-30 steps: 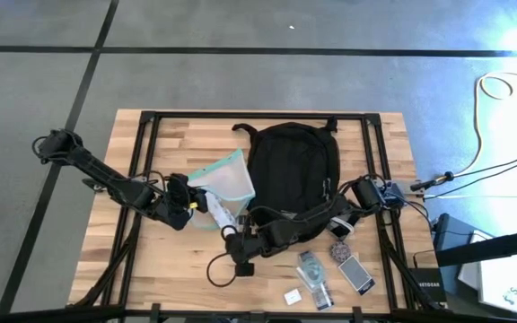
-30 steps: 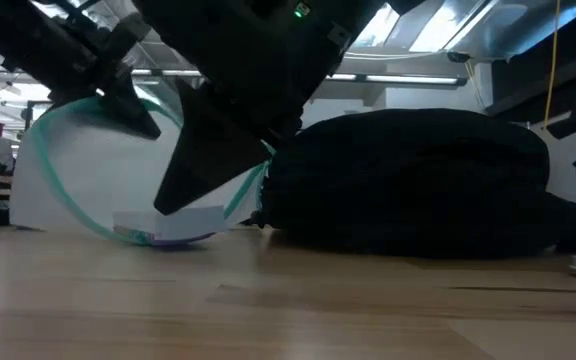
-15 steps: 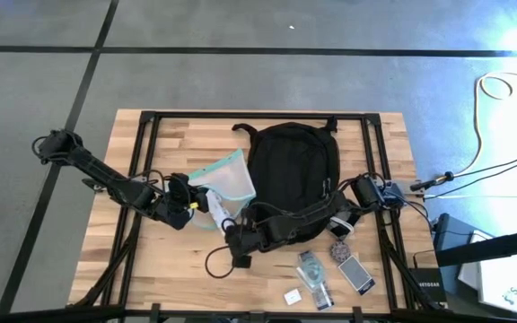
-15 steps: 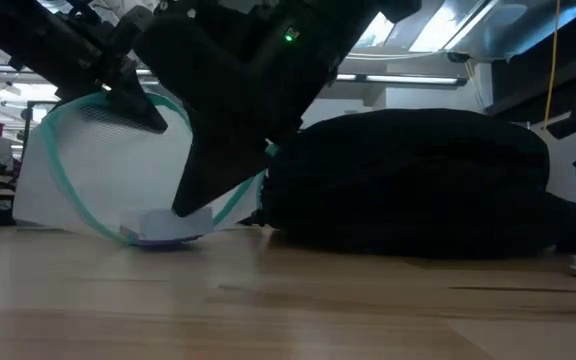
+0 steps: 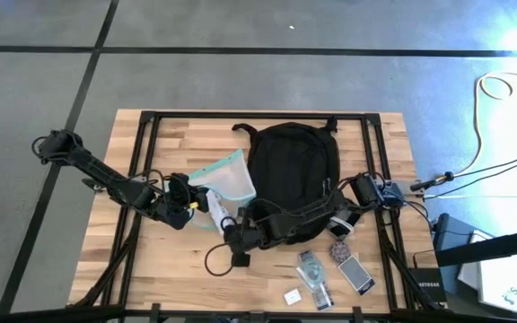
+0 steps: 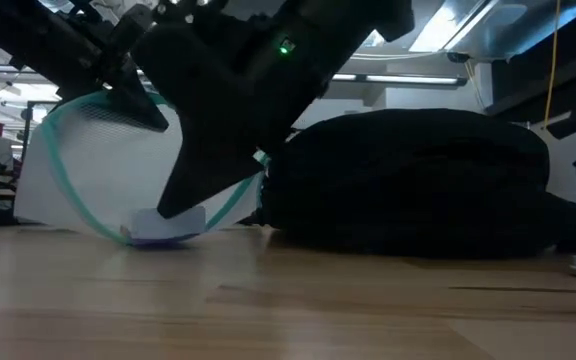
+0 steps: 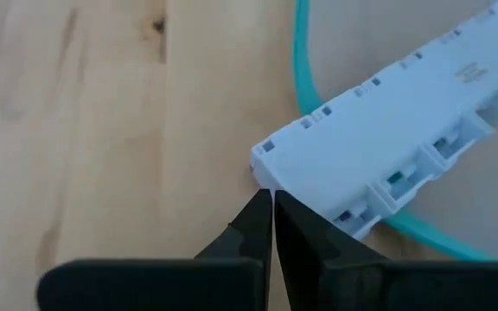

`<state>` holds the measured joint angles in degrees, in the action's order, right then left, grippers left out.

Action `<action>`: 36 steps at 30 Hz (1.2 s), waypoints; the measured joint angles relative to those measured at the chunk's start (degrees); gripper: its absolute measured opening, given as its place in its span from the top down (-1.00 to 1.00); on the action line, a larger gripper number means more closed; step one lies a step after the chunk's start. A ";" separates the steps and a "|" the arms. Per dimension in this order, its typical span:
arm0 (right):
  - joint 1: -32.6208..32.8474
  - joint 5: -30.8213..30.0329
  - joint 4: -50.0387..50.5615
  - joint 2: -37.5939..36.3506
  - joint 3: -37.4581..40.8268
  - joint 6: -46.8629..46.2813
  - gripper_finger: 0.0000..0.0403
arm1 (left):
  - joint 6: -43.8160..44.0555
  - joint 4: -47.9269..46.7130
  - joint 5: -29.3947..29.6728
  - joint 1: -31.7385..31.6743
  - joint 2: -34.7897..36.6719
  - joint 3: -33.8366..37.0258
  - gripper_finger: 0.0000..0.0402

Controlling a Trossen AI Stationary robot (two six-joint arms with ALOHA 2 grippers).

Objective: Unpack backpack
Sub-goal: Put the white pill organizer into the transparent zipper bag

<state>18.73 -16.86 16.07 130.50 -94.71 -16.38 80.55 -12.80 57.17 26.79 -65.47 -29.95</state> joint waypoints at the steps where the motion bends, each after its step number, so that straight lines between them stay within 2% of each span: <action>1: -0.30 0.00 0.04 0.00 0.01 0.18 1.00 | 0.00 0.00 0.02 0.00 0.00 0.00 0.99; 15: -4.62 -0.87 -2.96 0.00 0.10 3.34 1.00 | 0.15 0.15 0.20 0.00 0.00 0.02 0.99; 20: -4.95 -5.80 -3.01 0.00 0.10 3.23 1.00 | 0.22 0.21 0.14 0.00 0.00 0.02 0.99; 24: -4.97 -6.18 -2.78 0.00 0.10 3.19 1.00 | 0.23 0.24 0.13 0.00 0.00 0.02 0.99; 31: -2.15 -5.19 0.92 -1.93 0.10 4.62 1.00 | 0.22 0.24 0.11 0.00 0.00 0.02 0.99; 36: 2.45 -12.77 12.83 -7.06 -0.19 1.09 1.00 | 0.04 0.21 0.09 0.00 -0.01 0.02 0.99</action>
<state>21.18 -29.63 28.90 123.44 -94.89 -15.30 80.60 -12.59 57.25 26.79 -65.48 -29.93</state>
